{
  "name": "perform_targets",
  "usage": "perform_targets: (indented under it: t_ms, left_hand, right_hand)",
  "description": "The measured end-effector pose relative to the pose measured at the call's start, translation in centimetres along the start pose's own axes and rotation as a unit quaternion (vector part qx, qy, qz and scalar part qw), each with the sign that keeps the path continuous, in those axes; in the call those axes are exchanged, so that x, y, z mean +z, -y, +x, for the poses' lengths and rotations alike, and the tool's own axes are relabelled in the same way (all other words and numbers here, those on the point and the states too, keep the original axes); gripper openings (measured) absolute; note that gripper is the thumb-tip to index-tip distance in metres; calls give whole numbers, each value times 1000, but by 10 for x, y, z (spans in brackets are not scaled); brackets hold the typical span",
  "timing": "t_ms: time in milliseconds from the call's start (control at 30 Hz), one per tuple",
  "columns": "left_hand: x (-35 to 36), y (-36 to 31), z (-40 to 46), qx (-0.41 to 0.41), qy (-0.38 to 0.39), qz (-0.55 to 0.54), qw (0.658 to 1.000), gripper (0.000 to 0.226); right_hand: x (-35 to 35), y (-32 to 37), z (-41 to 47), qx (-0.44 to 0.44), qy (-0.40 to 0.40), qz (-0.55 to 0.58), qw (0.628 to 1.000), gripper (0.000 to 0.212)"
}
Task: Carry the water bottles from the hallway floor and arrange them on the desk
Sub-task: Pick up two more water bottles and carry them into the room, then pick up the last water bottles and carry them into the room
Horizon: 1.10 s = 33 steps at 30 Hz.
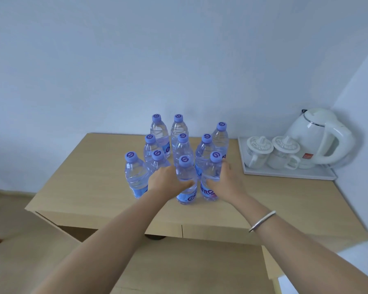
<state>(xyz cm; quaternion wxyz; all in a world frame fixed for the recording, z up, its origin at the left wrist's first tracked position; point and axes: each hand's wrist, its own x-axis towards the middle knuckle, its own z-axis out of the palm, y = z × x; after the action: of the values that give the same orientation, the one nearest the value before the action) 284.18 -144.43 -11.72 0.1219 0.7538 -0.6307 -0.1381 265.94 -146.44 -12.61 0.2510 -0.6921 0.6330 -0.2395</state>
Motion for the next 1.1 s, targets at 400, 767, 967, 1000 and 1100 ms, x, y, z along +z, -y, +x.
perform_targets:
  t_ms: [400,767,967,1000,1100]
  left_hand:
    - [31,-55,-89,97,90,168,977,51]
    - [143,-227,-253,313,230,170,906,54]
    - [189,-312,-326,428,245,159,855,47]
    - [195,-326,-335,444,247,160,846,45]
    - [213,-371,-354,479,250,148,828,36]
  right_hand:
    - [-55,-58,-120,77,67,-119,988,51]
    - [-151,-200,-367,333,-27,-83,939,41]
    - [-186,-256,-463,420,-66,-63,903,46]
    - [-193,-264,-474,433,-69,-64,897,47]
    - [-216,-292,-498,461,-91,-65,881,34]
